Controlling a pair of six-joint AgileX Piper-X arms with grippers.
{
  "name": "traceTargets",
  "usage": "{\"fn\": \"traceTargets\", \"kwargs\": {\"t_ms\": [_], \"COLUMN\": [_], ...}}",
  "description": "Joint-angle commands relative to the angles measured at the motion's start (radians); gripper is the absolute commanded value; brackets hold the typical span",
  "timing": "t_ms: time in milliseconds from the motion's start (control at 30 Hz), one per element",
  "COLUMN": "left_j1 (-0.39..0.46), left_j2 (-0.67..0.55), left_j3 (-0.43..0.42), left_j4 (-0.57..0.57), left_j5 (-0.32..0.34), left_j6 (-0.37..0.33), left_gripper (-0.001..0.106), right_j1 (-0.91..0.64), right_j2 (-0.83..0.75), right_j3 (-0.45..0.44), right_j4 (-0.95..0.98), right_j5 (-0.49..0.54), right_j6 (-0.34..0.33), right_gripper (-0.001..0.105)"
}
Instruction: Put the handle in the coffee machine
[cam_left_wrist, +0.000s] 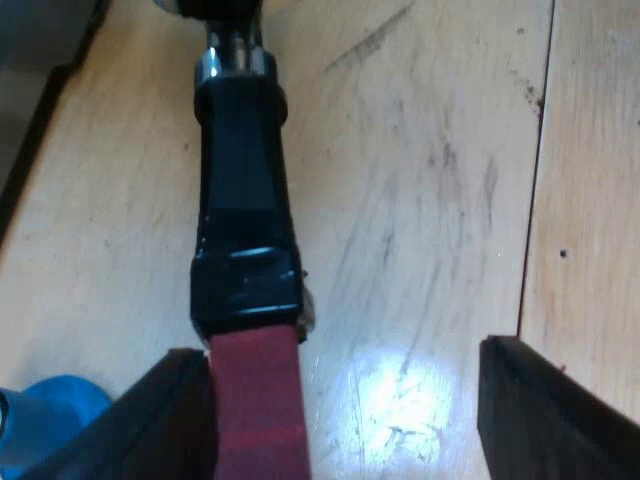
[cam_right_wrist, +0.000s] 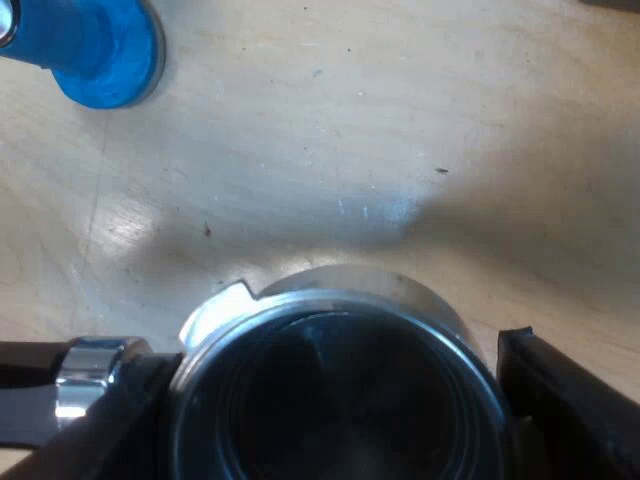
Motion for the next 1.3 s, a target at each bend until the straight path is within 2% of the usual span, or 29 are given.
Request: {"fn": "traceTargets", "kwargs": {"t_ms": [33,167,333,500,800,900,1033,1233,1300], "left_j1": [-0.005,-0.005,-0.005,-0.005,-0.005,-0.005,-0.005,-0.005,-0.005], "left_j2": [0.036,0.075,0.089,0.089,0.089,0.089,0.089,0.089,0.089], "left_j3": [-0.003,-0.003,-0.003,0.0,0.071,0.071,0.071,0.071,0.071], "left_j4": [-0.012,-0.043,-0.055,-0.055,-0.087,-0.117,-0.151,-0.153,-0.148], "left_j5": [-0.001,-0.018,-0.087,-0.087,-0.07,-0.054,0.008,0.008,0.008], "left_j6": [0.012,0.012,0.012,0.012,0.012,0.008,0.005,0.005,0.005], "left_gripper": [0.058,0.058,0.058,0.058,0.058,0.058,0.058,0.058,0.055], "right_j1": [0.0,0.0,0.0,0.0,0.0,0.0,0.0,0.0,0.0], "right_j2": [-0.013,-0.013,-0.013,-0.013,-0.031,-0.031,-0.031,-0.031,-0.031], "right_j3": [-0.007,-0.007,-0.007,-0.007,-0.007,-0.007,-0.007,-0.007,-0.007], "right_j4": [-0.013,-0.013,-0.011,-0.011,-0.011,-0.011,-0.013,-0.013,-0.013], "right_j5": [-0.047,-0.052,-0.052,-0.054,-0.054,-0.054,-0.076,-0.076,-0.076], "right_j6": [0.004,0.004,0.004,0.001,-0.003,-0.003,-0.003,-0.003,-0.003], "right_gripper": [0.0,0.0,0.0,0.0,0.0,0.0,0.0,0.0,0.0]}}
